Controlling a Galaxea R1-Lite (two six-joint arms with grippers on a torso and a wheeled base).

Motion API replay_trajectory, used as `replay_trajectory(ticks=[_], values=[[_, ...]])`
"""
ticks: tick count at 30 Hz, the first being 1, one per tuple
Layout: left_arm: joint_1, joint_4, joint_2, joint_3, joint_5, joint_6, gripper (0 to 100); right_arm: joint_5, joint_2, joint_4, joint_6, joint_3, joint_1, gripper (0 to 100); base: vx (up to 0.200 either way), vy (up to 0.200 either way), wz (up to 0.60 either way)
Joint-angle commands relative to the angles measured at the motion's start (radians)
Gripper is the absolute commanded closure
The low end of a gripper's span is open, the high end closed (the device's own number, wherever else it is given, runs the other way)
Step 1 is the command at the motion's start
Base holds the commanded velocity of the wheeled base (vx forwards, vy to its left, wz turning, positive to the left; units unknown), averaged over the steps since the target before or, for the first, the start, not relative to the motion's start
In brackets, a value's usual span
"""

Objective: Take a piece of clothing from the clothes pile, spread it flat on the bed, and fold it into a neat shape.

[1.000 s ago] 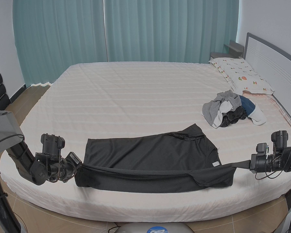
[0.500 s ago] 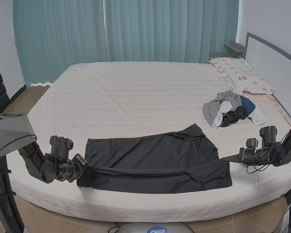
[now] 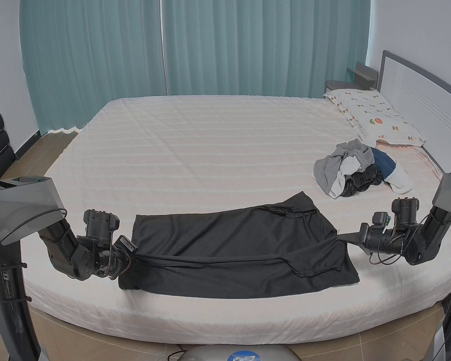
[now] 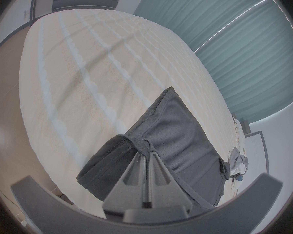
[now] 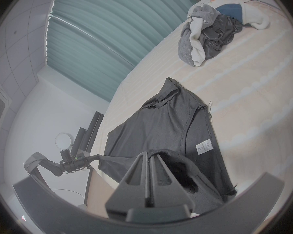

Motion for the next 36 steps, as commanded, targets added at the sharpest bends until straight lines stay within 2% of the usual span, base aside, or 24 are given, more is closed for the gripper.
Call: replay_trajectory(ticks=[1,9,14,20,21,22,23,28,32,36], values=[[0.001,0.0,0.015,-0.013,0.005,-0.005,100,-0.003,0.045,-0.032,0.027,0.002,0.008,100,0.0,0.0,0.0],[-0.001,0.001,0.035,-0.028,0.016,-0.004,100,-0.001,0.08,-0.049,0.031,-0.013,0.011,100,0.0,0.0,0.0],[-0.004,0.003,0.049,-0.041,0.03,-0.002,100,-0.005,0.122,-0.107,0.055,-0.016,0.011,100,0.0,0.0,0.0],[-0.004,0.004,0.049,-0.044,0.03,0.0,100,-0.051,0.163,-0.155,0.067,-0.016,0.012,100,0.0,0.0,0.0],[-0.004,0.004,0.049,-0.044,0.03,0.0,100,-0.049,0.169,-0.163,0.067,-0.015,0.014,0,0.0,0.0,0.0],[-0.004,0.004,0.049,-0.044,0.03,0.0,100,-0.051,0.172,-0.167,0.068,-0.015,0.014,0,0.0,0.0,0.0],[-0.004,0.004,0.049,-0.044,0.03,-0.002,0,-0.049,0.174,-0.182,0.071,-0.013,0.012,0,0.0,0.0,0.0],[-0.002,0.001,0.044,-0.044,0.03,-0.008,0,-0.063,0.154,-0.241,0.125,0.008,0.014,0,0.0,0.0,0.0],[0.005,0.001,0.035,-0.045,0.019,-0.051,0,-0.129,0.116,-0.327,0.199,0.053,0.015,0,0.0,0.0,0.0],[0.025,0.001,0.006,-0.041,-0.012,-0.094,0,-0.187,0.042,-0.336,0.209,0.117,0.046,0,0.0,0.0,0.0]])
